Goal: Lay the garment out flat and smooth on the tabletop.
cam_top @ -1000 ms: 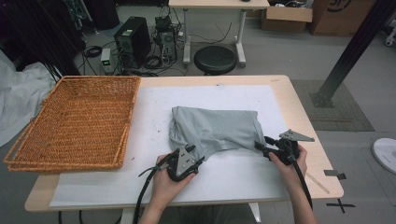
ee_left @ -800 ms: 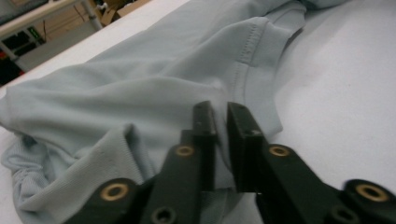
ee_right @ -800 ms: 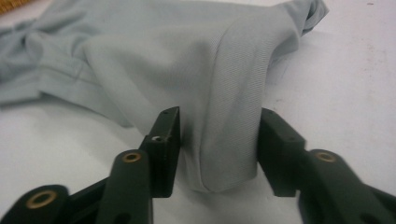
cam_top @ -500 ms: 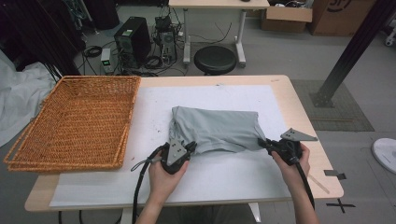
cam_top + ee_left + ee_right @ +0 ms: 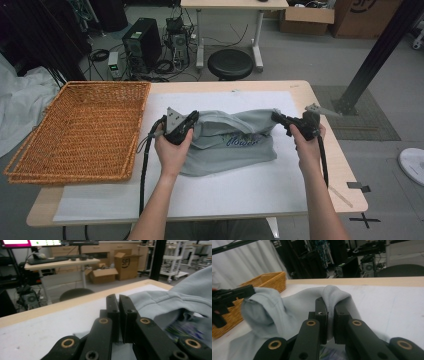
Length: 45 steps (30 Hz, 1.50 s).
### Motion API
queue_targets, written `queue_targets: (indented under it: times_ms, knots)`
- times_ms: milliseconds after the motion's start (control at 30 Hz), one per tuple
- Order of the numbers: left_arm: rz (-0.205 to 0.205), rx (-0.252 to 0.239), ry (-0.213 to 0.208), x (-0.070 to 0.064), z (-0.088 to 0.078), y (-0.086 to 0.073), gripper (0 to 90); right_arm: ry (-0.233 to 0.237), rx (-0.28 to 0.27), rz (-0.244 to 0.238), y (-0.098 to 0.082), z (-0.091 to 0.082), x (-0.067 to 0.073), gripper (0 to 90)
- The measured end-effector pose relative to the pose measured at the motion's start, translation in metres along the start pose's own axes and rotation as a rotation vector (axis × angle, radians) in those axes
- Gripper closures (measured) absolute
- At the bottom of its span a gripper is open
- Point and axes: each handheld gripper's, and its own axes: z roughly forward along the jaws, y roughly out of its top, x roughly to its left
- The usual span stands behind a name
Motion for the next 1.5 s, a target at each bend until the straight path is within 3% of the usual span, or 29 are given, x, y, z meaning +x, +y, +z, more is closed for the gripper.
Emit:
queue_targets:
  times_ms: [133, 433, 500, 533, 600, 667, 733, 800, 867, 933, 1000, 1167, 1267, 1400, 1500]
  knots:
    - [-0.032, 0.002, 0.052, 0.015, 0.026, -0.001, 87.3, -0.024, -0.055, 0.014, 0.010, 0.023, -0.013, 85.2]
    - [-0.079, -0.017, 0.142, 0.044, 0.080, -0.006, 86.9, -0.076, -0.079, 0.096, 0.017, 0.075, -0.044, 85.0]
    - [-0.072, -0.040, 0.179, 0.048, 0.091, -0.010, 78.8, -0.105, -0.056, 0.097, 0.016, 0.086, -0.051, 81.0]
    - [-0.078, -0.059, 0.204, 0.051, 0.096, -0.013, 67.4, -0.125, -0.044, 0.106, 0.014, 0.094, -0.055, 73.4]
    - [-0.133, -0.074, 0.237, 0.057, 0.098, -0.016, 63.3, -0.164, -0.048, 0.107, 0.011, 0.101, -0.059, 68.0]
    - [-0.148, -0.058, 0.253, 0.060, 0.096, -0.017, 60.3, -0.158, -0.062, 0.106, 0.011, 0.102, -0.059, 65.2]
    - [-0.113, -0.033, 0.235, 0.057, 0.092, -0.016, 58.0, -0.166, -0.038, 0.077, 0.013, 0.099, -0.056, 63.8]
    - [-0.092, -0.018, 0.192, 0.050, 0.087, -0.012, 56.2, -0.161, -0.026, 0.048, 0.014, 0.094, -0.052, 62.7]
    - [-0.061, -0.014, 0.144, 0.039, 0.079, -0.009, 50.1, -0.157, -0.012, 0.005, 0.016, 0.089, -0.045, 62.4]
    - [-0.004, -0.010, 0.121, 0.027, 0.066, -0.007, 48.7, -0.143, 0.006, -0.050, 0.015, 0.082, -0.036, 61.6]
    - [0.012, -0.019, 0.087, 0.015, 0.051, -0.009, 46.3, -0.130, 0.016, -0.077, 0.013, 0.073, -0.028, 60.4]
    - [0.001, 0.015, 0.050, -0.003, 0.006, -0.026, 42.6, -0.126, 0.051, -0.140, -0.006, 0.035, -0.002, 58.6]
    - [-0.006, 0.044, 0.066, -0.010, -0.019, -0.038, 40.9, -0.131, 0.060, -0.125, -0.023, 0.011, 0.008, 59.1]
    - [-0.048, 0.058, 0.071, -0.020, -0.049, -0.053, 37.4, -0.146, 0.103, -0.102, -0.050, -0.014, 0.017, 57.9]
    - [-0.045, 0.095, 0.087, -0.030, -0.064, -0.063, 34.7, -0.162, 0.128, -0.095, -0.070, -0.027, 0.025, 55.9]
